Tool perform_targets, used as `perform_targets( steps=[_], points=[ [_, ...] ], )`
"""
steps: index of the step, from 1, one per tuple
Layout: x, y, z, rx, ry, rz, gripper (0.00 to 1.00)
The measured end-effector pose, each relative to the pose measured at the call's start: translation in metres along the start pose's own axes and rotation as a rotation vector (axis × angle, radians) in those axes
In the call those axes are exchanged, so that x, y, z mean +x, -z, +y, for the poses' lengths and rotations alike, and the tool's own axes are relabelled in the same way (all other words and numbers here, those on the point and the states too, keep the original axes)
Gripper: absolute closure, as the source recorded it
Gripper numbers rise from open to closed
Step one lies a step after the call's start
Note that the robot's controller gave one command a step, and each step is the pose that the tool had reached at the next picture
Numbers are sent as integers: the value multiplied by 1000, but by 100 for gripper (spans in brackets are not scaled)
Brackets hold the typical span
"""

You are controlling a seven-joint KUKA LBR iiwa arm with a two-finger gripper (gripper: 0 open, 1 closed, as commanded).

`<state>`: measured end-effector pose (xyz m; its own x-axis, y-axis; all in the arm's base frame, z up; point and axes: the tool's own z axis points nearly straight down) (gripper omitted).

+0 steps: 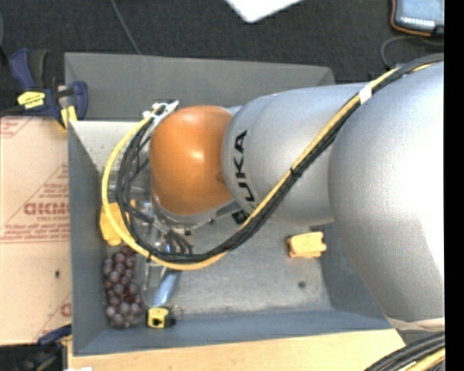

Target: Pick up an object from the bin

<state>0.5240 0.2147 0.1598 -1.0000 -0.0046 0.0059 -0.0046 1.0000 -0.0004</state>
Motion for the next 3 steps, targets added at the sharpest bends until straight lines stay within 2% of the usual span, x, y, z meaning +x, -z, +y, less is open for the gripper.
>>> perform_targets(
  steps=[1,2,3],
  points=[
    [-2,5,-1,-2,-4,-8,0],
    [-1,-29,-2,-6,-37,-15,0],
    [31,-76,1,-2,-61,-9,0]
  ],
)
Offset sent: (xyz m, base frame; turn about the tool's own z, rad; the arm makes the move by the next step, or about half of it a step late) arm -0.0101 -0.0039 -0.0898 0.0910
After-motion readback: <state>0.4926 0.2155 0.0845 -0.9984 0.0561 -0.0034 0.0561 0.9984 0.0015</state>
